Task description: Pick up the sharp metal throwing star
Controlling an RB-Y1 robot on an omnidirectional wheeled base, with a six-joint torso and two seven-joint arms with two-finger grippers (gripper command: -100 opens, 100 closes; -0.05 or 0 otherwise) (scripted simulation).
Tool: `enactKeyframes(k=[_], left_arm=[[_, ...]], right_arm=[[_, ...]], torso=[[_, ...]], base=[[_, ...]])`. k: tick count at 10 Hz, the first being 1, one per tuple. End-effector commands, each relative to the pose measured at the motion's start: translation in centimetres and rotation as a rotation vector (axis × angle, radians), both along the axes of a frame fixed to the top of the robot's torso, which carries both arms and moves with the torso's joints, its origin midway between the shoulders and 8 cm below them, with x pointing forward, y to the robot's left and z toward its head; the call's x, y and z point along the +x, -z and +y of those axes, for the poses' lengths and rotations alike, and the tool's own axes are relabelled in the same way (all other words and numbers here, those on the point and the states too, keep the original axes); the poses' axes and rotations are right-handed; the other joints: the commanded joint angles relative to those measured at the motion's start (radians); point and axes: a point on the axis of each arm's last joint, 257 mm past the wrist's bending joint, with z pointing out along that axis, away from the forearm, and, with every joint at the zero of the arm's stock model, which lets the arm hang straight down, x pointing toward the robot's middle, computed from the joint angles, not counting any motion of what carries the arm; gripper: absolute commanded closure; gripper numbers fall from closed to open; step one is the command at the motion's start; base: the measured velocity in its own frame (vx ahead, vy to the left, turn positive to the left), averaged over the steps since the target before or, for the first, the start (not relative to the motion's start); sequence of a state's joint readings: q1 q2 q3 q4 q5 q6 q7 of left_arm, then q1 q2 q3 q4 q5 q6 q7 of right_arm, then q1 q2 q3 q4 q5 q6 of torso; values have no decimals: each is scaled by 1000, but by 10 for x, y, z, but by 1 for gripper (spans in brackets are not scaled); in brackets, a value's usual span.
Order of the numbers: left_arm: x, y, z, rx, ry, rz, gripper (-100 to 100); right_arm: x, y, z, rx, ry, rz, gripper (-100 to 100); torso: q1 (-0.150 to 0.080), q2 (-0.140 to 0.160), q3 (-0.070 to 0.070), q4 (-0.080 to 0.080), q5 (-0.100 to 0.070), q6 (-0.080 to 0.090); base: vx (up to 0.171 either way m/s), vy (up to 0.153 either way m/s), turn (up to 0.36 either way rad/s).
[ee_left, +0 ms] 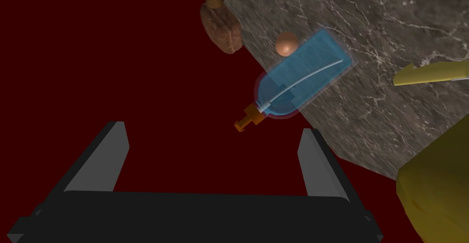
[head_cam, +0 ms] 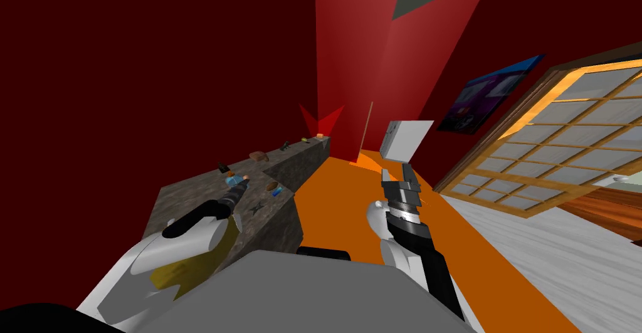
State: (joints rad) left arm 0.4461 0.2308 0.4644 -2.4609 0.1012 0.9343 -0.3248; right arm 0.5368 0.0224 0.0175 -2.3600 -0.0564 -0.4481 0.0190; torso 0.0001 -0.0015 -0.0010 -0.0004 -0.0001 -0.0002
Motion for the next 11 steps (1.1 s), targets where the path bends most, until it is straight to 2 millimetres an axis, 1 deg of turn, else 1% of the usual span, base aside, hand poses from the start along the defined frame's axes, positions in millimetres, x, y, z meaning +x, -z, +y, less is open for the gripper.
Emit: enactKeyframes(k=[1,2,3,5,6,8,9,11], left_arm=[[-10,12,4,-9,-26,50,-100],[-11,15,5,-15,-30,62,-100],[-22,20,17,-8,-63,101,-100],[-27,28,17,-25,-75,134,-100],[-39,34,28,-23,-108,174,-100],[-45,42,28,-40,-120,206,-100],[-56,46,38,-39,-151,241,-100],[-63,54,37,-59,-163,275,-100]], right_arm=[[0,0,0,0,0,0,0],[0,0,0,0,0,0,0],[0,0,0,0,0,0,0],[0,0,0,0,0,0,0],[0,0,0,0,0,0,0],[0,0,0,0,0,0,0],[0,0,0,0,0,0,0],[0,0,0,0,0,0,0]], torso=[[0,0,0,0,0,0],[0,0,0,0,0,-1],[0,0,0,0,0,-1],[1,-1,0,0,0,-1],[0,1,0,0,0,-1],[0,0,0,0,0,-1],[0,1,0,0,0,-1],[0,0,0,0,0,-1]], base=[[42,9,-106],[24,7,9],[45,9,-212],[31,14,-29],[42,5,-183],[31,13,-40],[37,5,-185],[28,16,-33]])
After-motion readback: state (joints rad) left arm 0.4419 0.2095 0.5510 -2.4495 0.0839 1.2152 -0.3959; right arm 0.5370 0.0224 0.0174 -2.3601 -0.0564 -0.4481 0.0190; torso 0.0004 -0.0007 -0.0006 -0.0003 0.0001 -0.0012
